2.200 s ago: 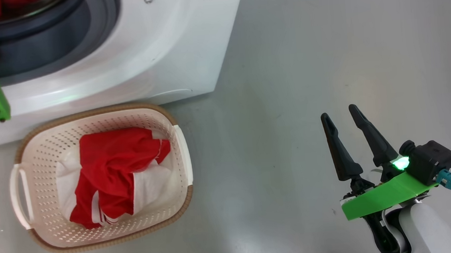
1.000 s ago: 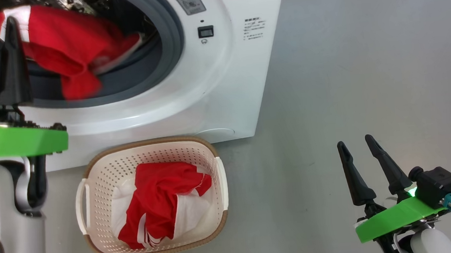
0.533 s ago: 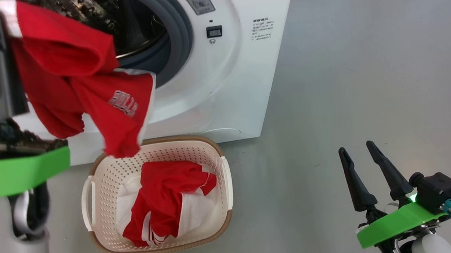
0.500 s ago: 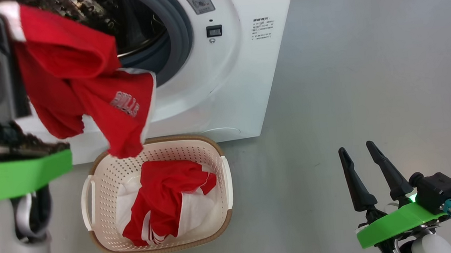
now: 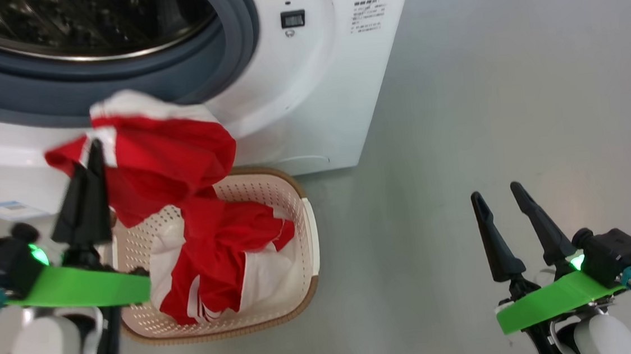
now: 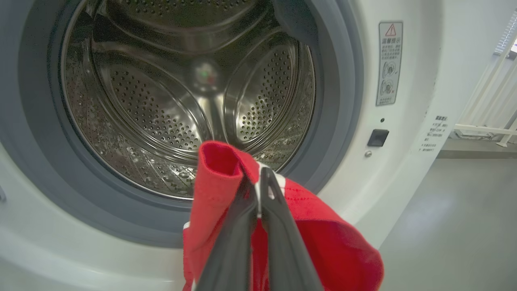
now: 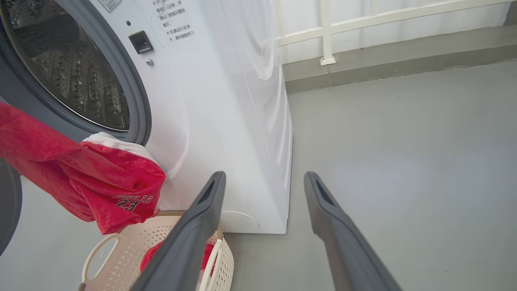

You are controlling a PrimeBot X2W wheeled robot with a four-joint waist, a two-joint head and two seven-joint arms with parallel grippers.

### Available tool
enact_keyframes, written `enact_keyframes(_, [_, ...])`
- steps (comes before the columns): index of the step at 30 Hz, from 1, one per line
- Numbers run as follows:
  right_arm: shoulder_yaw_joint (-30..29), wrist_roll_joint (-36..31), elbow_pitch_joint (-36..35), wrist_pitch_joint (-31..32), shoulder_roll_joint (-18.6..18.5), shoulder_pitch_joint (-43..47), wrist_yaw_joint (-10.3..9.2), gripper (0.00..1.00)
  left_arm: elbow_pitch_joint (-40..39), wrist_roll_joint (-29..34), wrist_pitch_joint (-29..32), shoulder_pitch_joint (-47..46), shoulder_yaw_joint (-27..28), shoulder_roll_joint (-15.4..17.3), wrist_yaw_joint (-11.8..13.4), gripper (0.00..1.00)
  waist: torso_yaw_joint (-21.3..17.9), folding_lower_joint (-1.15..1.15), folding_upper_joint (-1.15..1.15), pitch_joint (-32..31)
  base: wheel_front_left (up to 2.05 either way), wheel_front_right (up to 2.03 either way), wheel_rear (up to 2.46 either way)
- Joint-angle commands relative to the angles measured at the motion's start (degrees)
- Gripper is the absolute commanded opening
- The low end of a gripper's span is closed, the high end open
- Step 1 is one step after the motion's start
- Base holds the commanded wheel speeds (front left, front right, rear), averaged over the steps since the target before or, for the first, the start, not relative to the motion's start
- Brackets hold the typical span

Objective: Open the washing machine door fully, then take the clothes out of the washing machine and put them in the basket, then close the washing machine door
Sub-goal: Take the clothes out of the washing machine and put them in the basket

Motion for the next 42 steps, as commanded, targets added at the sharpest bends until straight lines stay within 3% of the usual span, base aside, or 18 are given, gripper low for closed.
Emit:
enact_keyframes(1, [1.67, -0.54, -1.77, -0.37, 0.02, -1.37, 0.36, 1.0, 0.79, -0.1, -0.22, 0.87, 1.21, 1.07, -0.32, 0.0, -0.26, 0.0, 0.0, 1.85, 0.0, 0.0, 0.0])
enact_keyframes(14, [2.94, -0.5, -2.56, -0.37, 0.02, -4.63, 0.36, 1.0, 17.83, -2.07, -0.22, -2.29, -3.91, 2.93, -0.32, 0.0, -1.29, 0.0, 0.0, 8.46, 0.0, 0.0, 0.0])
enact_keyframes(27, [4.34, -0.46, -3.73, -0.37, 0.02, -7.68, 0.36, 1.0, 34.41, -6.82, -0.22, -10.64, -15.34, 5.25, -0.32, 0.0, -2.66, 0.0, 0.0, 16.27, 0.0, 0.0, 0.0])
enact_keyframes(34, [5.49, -0.37, -4.17, -0.37, 0.02, -9.2, 0.36, 1.0, 41.42, -13.2, -0.22, -15.31, -22.79, 6.77, -0.32, 0.01, -3.58, 0.0, 0.0, 19.0, 0.0, 0.0, 0.0])
enact_keyframes(35, [5.56, -0.36, -4.24, -0.37, 0.02, -9.33, 0.36, 1.0, 42.08, -13.86, -0.22, -15.89, -23.39, 7.02, -0.32, 0.12, -3.64, 0.0, 0.0, 19.22, 0.0, 0.0, 0.0])
enact_keyframes(37, [5.65, -0.35, -4.26, -0.37, 0.02, -9.5, 0.36, 1.0, 43.28, -15.0, -0.22, -16.76, -24.56, 7.34, -0.32, 0.43, -3.75, 0.0, 0.0, 19.44, 0.0, 0.0, 0.0])
enact_keyframes(38, [5.69, -0.35, -4.26, -0.37, 0.02, -9.54, 0.36, 1.0, 43.7, -15.57, -0.22, -17.09, -25.02, 7.48, -0.32, 0.5, -3.8, 0.0, 0.0, 19.51, 0.0, 0.0, 0.0])
enact_keyframes(40, [5.74, -0.34, -4.26, -0.37, 0.02, -9.51, 0.36, 1.0, 44.68, -16.51, -0.22, -17.59, -25.94, 7.7, -0.32, 0.89, -3.9, 0.0, 0.0, 19.51, 0.0, 0.0, 0.0])
enact_keyframes(41, [5.74, -0.33, -4.25, -0.37, 0.02, -9.5, 0.36, 1.0, 44.99, -16.91, -0.22, -17.81, -26.36, 7.78, -0.32, 1.0, -3.92, 0.0, 0.0, 19.48, 0.0, 0.0, 0.0])
enact_keyframes(42, [5.72, -0.33, -4.25, -0.37, 0.02, -9.47, 0.36, 1.0, 45.2, -17.27, -0.22, -17.97, -26.7, 7.88, -0.32, 1.0, -3.91, 0.0, 0.0, 19.43, 0.0, 0.0, 0.0])
